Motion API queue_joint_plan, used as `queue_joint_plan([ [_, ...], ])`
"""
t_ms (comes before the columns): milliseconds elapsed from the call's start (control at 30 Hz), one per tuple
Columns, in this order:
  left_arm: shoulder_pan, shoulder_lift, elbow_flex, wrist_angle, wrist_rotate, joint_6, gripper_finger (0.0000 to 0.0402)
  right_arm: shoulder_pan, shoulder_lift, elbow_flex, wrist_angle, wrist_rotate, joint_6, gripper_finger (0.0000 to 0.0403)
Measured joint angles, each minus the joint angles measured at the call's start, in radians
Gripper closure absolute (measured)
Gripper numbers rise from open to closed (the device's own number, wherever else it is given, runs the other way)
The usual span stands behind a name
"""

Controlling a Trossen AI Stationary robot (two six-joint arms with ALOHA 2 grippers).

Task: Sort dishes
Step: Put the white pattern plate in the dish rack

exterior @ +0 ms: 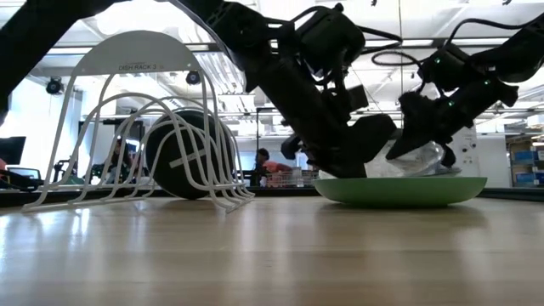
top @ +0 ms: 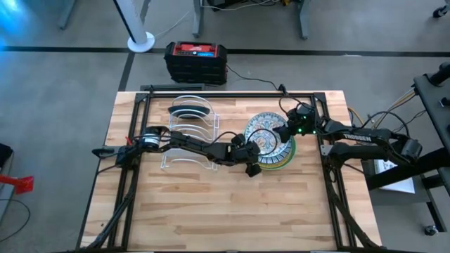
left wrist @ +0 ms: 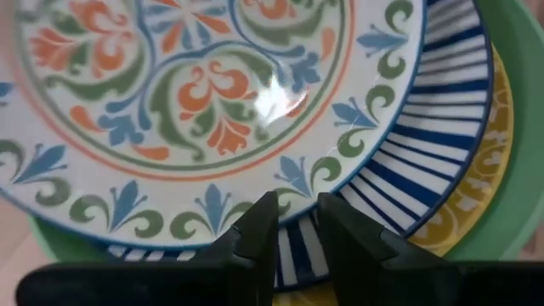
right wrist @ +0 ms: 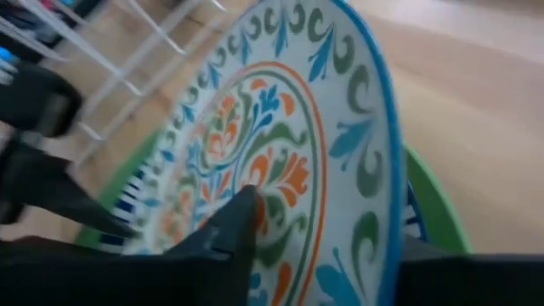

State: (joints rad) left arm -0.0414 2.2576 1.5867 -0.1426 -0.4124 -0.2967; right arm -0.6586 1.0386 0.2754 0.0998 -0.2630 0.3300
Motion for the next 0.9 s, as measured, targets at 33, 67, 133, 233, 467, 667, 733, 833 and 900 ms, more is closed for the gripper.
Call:
queue_joint_plan([
  [33, 0.0, 0.0, 0.0, -0.001, 0.001, 0.0, 0.0326, -0.001, 0.001, 0.0, 0.017, -0.016, 0.001, 0.0319],
  [67, -0.001, 0.0, -0.001, -0.003, 0.002, 0.0, 0.0326, -0.001, 0.001, 0.0, 0.035, -0.036, 0.007, 0.0335],
  [133, -0.002, 0.0, -0.001, -0.003, 0.002, 0.0, 0.0326, -0.002, 0.0, 0.002, 0.077, -0.072, 0.019, 0.0362],
  [233, -0.002, 0.0, -0.001, -0.001, 0.003, -0.001, 0.0326, -0.001, -0.001, 0.002, 0.095, -0.094, 0.026, 0.0373],
  [467, -0.002, 0.0, 0.004, 0.004, 0.004, -0.003, 0.0326, -0.001, -0.001, 0.0, 0.103, -0.095, 0.03, 0.0373],
  [667, -0.002, 0.001, 0.023, 0.01, 0.014, 0.0, 0.0326, -0.001, -0.027, -0.001, 0.101, -0.107, 0.027, 0.0375],
  [733, -0.003, 0.001, 0.026, 0.004, 0.015, 0.0, 0.0326, -0.001, -0.036, -0.002, 0.096, -0.107, 0.027, 0.0375],
  [833, -0.003, 0.001, 0.027, 0.01, 0.022, 0.0, 0.0326, -0.001, -0.05, -0.002, 0.094, -0.11, 0.028, 0.0378],
  [900, -0.003, 0.001, 0.029, 0.007, 0.034, 0.0, 0.0326, -0.001, -0.057, -0.003, 0.094, -0.114, 0.029, 0.038],
])
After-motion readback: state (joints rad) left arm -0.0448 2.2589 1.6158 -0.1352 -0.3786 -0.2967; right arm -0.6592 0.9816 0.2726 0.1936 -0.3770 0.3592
